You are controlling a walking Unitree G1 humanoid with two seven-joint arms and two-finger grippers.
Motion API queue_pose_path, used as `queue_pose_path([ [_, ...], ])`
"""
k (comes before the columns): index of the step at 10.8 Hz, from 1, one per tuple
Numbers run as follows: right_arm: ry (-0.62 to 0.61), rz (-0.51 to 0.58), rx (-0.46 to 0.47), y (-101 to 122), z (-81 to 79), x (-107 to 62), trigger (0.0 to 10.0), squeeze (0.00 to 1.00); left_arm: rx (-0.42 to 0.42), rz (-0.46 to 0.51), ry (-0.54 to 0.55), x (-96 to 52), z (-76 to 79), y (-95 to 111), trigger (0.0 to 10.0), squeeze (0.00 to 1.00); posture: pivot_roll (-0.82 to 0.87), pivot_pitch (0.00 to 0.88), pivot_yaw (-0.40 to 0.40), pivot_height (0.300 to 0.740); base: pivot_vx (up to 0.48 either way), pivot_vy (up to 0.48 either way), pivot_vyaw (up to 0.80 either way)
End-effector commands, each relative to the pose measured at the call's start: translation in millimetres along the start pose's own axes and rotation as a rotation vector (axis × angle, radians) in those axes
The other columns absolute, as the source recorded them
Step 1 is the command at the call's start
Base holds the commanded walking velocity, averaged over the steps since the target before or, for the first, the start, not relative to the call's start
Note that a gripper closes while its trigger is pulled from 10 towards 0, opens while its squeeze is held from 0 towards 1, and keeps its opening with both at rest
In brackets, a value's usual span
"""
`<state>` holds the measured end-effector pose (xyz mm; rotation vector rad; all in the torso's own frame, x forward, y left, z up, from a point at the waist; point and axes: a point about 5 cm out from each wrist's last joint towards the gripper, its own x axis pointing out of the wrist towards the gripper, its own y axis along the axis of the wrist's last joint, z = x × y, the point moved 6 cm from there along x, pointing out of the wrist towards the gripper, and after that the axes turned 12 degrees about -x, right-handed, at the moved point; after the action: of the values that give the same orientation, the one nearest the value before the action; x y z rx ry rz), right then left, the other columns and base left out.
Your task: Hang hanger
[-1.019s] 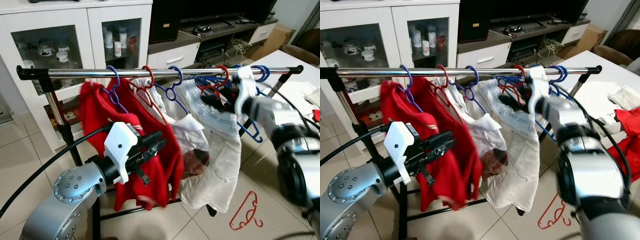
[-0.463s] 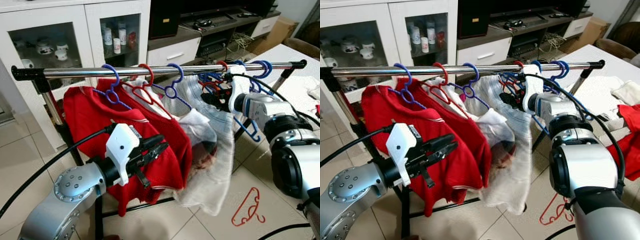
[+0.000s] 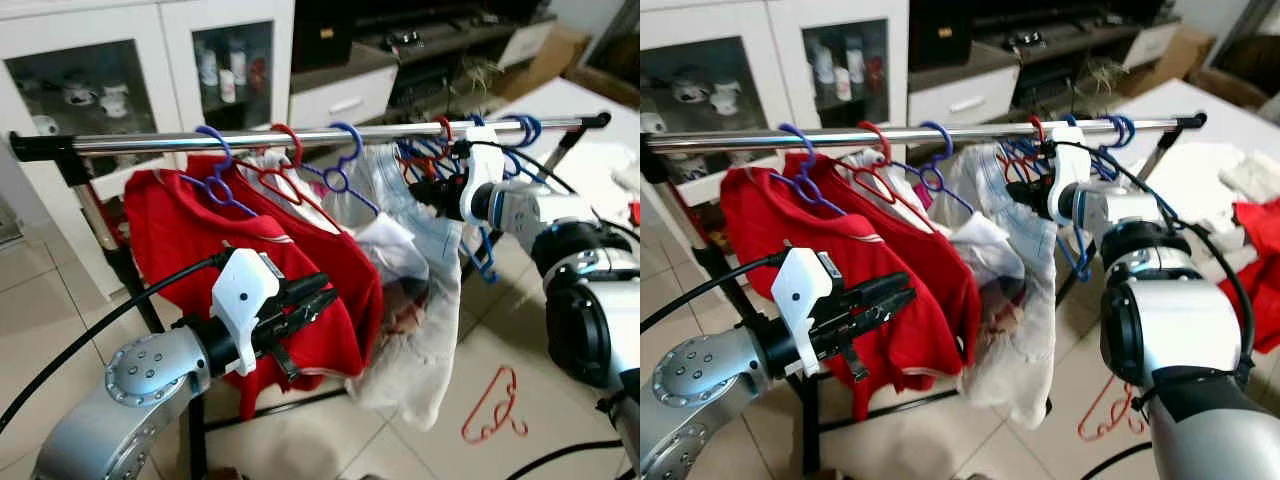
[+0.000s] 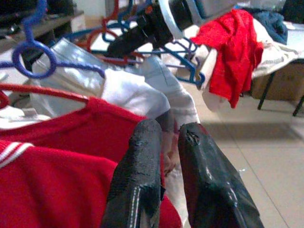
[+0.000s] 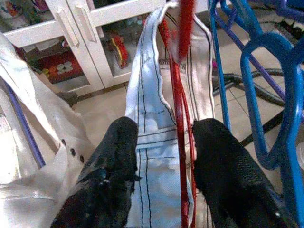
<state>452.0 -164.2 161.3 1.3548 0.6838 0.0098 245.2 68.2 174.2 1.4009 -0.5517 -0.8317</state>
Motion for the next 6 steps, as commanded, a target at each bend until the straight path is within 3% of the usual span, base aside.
queue_pose_path([
  [1, -0.023, -0.012, 0.014, -0.1, 7.6, -4.2, 0.0, 0.0, 0.015, 0.012, -0.034, -0.7, 7.6, 6.4, 10.0, 0.0, 0.13, 0.121, -0.12, 0.74, 0.0, 0.0, 0.0],
  [6, 0.003, 0.033, 0.04, 6.3, 3.8, -3.4, 0.0, 0.0, 0.018, 0.012, -0.039, 0.3, 7.3, 8.9, 10.0, 0.0, 0.13, 0.122, -0.119, 0.74, 0.0, 0.0, 0.0],
])
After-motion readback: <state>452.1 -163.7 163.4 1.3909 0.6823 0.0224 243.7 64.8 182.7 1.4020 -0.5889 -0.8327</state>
